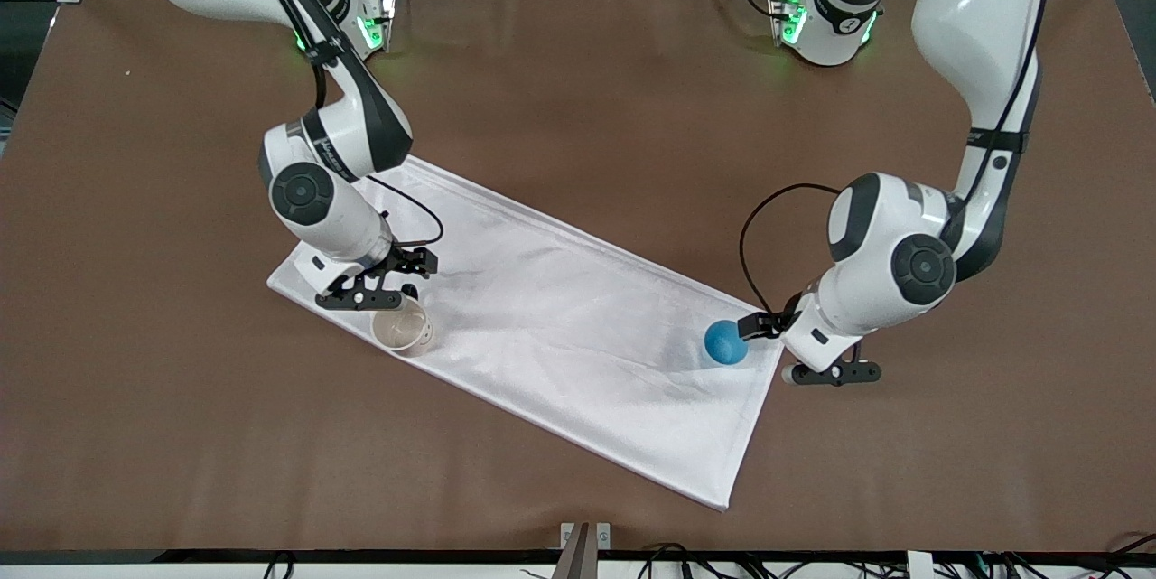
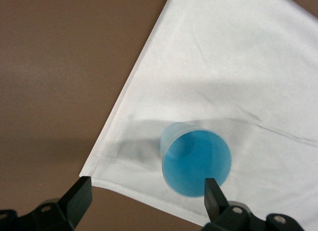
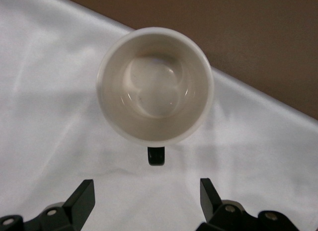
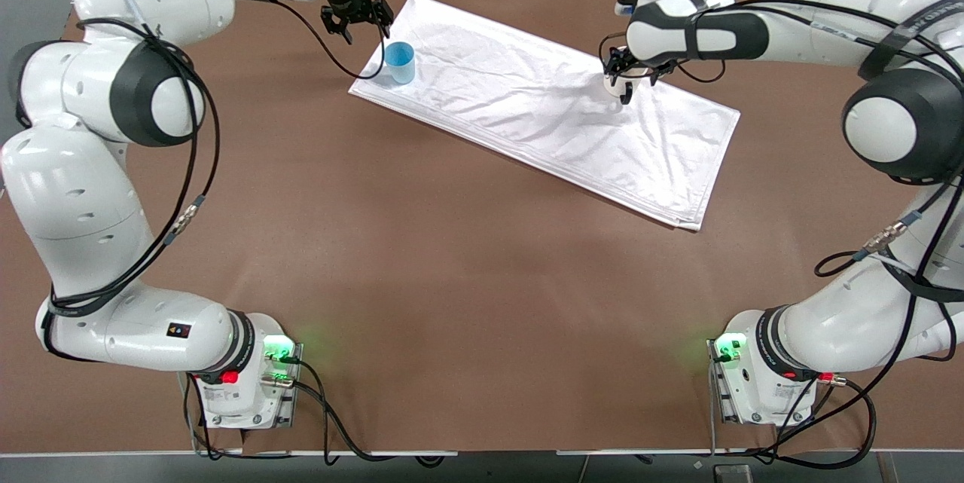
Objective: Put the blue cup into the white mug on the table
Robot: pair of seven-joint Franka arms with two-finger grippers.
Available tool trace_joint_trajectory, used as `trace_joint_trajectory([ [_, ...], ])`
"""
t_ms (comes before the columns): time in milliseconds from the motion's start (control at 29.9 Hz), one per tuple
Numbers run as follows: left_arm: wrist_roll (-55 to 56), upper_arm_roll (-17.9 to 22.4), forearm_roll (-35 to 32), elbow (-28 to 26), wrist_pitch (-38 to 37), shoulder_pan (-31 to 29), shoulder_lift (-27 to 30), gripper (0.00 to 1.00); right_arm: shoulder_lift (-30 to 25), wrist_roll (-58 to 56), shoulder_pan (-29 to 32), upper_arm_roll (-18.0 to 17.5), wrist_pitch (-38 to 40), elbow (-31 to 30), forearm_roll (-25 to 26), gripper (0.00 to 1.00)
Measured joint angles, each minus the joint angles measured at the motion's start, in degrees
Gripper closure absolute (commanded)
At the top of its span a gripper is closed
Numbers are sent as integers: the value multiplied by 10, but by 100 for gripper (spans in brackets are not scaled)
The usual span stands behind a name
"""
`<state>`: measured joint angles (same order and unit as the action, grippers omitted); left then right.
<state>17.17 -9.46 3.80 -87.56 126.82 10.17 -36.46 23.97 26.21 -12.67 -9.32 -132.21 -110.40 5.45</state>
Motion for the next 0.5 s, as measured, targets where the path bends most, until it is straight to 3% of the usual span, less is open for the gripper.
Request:
trace_joint_trajectory([
  [201,0,0,0,1,15,6,-22,0,27,21,-5,0,-28,0,28,30],
  [435,0,1,0,1,52,27,-44,0,42,30,-6,3,-48,1,38,64],
  [468,0,1,0,1,55,28,-46,7,43,31,-6,4,-50,2,38,70],
  [501,0,1,0,1,58,28,-47,24,45,32,-6,4,-51,2,38,74],
])
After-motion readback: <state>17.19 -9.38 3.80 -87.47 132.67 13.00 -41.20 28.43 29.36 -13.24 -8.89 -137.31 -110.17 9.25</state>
